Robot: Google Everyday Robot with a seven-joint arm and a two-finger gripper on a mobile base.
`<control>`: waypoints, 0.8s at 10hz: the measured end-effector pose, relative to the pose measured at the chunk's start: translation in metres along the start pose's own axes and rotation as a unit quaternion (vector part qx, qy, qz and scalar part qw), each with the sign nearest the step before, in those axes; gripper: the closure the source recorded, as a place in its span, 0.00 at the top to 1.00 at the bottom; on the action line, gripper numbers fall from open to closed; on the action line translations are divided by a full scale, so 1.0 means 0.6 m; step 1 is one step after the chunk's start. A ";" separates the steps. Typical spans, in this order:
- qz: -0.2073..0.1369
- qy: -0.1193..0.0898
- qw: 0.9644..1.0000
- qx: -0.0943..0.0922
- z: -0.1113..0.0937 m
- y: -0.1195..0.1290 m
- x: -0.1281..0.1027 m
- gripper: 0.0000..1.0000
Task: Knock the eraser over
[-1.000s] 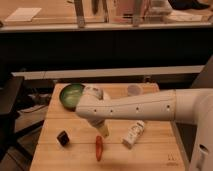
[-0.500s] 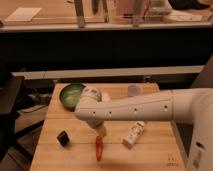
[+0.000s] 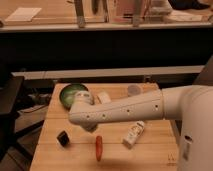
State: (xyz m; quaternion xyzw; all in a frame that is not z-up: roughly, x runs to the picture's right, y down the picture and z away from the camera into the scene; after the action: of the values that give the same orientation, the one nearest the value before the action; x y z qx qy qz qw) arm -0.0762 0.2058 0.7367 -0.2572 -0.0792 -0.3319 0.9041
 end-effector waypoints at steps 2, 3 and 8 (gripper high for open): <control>-0.019 0.000 1.000 0.004 0.004 -0.012 -0.020 0.00; -0.029 -0.001 1.000 0.007 0.004 -0.024 -0.035 0.00; -0.075 -0.008 0.997 0.012 0.013 -0.066 -0.091 0.00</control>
State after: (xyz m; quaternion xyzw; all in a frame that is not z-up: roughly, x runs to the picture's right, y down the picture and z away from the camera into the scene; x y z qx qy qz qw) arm -0.1431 0.2147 0.7429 -0.2419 -0.1097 -0.3960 0.8790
